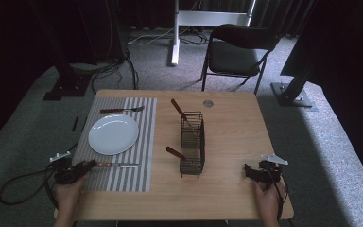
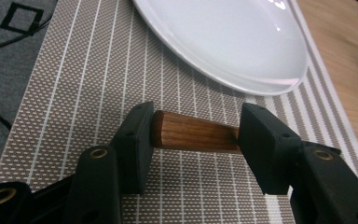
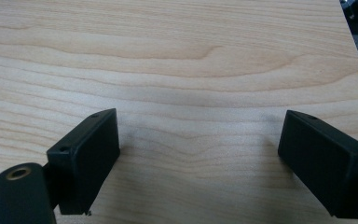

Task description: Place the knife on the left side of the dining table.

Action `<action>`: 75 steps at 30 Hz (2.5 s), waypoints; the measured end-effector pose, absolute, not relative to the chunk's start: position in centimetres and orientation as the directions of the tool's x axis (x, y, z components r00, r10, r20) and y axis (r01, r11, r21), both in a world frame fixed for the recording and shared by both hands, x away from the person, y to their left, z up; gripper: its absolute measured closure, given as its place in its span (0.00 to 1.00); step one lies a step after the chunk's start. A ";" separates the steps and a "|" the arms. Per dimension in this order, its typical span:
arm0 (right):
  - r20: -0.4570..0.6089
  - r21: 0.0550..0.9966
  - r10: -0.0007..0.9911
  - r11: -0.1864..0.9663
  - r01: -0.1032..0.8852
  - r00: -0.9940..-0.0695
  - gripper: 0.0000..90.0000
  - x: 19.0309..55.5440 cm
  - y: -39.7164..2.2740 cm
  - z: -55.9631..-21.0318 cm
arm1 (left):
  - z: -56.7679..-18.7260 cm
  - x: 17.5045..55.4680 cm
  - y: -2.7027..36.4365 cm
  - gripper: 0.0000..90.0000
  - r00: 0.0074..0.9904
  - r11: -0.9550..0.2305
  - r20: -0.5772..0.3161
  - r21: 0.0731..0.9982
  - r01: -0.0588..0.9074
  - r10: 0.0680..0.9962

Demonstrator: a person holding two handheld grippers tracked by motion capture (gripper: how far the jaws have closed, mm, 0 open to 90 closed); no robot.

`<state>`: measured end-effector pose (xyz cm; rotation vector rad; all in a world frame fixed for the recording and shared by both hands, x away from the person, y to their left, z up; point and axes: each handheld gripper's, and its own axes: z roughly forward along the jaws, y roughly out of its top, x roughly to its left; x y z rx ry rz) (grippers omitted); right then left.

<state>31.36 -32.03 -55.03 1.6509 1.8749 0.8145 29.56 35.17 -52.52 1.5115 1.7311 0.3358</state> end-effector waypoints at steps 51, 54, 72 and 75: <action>0.013 0.723 0.991 0.082 0.686 -0.132 0.13 31.4 -32.0 -55.0 | -53.5 25.3 32.2 0.23 0.172 0.004 -0.164 0.734 0.679 0.971; 0.013 0.723 0.991 0.082 0.686 -0.133 0.13 31.4 -32.0 -55.0 | -53.8 25.0 32.1 0.22 0.159 0.009 -0.161 0.730 0.683 0.974; 0.014 0.723 0.991 0.082 0.686 -0.132 0.13 31.4 -32.0 -55.0 | -54.1 24.3 31.9 0.00 0.164 -0.035 -0.108 0.724 0.689 0.981; 0.014 0.723 0.991 0.081 0.686 -0.132 0.13 31.4 -32.0 -55.0 | -54.1 24.4 32.1 0.00 0.160 -0.030 -0.112 0.723 0.690 0.981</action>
